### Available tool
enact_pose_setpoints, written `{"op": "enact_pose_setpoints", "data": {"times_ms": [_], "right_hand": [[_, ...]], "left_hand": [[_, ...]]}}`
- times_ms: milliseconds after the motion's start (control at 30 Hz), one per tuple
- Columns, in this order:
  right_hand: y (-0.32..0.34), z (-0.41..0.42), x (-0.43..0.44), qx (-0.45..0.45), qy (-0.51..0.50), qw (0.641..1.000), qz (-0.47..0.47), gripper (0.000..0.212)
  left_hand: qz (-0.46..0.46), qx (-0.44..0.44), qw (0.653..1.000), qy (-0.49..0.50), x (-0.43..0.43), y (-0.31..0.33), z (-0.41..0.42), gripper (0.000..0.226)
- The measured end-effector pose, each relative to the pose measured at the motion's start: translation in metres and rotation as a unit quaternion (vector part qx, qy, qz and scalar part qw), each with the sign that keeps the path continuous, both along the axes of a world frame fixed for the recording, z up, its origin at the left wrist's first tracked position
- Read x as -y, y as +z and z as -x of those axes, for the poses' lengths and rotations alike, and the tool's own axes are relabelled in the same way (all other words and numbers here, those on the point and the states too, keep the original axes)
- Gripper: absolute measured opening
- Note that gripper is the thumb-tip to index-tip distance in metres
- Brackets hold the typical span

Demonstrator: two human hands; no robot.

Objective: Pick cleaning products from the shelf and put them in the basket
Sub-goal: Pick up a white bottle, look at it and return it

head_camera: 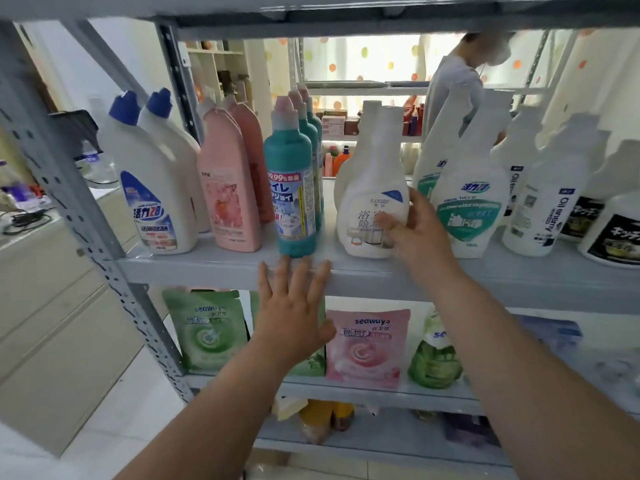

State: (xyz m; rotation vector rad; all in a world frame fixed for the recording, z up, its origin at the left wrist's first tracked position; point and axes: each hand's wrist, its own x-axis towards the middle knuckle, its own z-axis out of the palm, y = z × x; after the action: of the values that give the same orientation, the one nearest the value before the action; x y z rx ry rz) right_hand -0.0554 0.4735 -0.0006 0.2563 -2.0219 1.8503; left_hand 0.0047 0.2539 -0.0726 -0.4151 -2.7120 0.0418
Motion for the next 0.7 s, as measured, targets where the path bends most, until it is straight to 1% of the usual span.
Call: {"op": "enact_pose_setpoints", "data": {"times_ms": [133,267,400,533,700], "right_hand": [[-0.004,0.009,0.001,-0.001,-0.018,1.0,-0.01,0.042],[-0.008,0.011,0.002,0.002,-0.034,0.999,-0.034,0.04],[-0.008,0.009,0.006,0.008,-0.053,0.996,-0.072,0.037],[-0.006,0.007,0.014,0.012,-0.076,0.989,-0.129,0.035],[-0.008,0.004,0.024,0.021,-0.126,0.973,-0.193,0.04]], "left_hand": [[-0.023,-0.048,0.999,-0.013,0.001,-0.015,0.011,0.102],[-0.041,-0.047,0.998,-0.023,0.0,-0.023,0.019,0.099],[-0.039,-0.058,0.997,-0.038,0.004,-0.027,0.023,0.099],[-0.032,-0.052,0.998,-0.035,0.003,-0.024,0.021,0.102],[-0.024,-0.008,0.999,-0.031,0.006,-0.02,0.022,0.107]]}}
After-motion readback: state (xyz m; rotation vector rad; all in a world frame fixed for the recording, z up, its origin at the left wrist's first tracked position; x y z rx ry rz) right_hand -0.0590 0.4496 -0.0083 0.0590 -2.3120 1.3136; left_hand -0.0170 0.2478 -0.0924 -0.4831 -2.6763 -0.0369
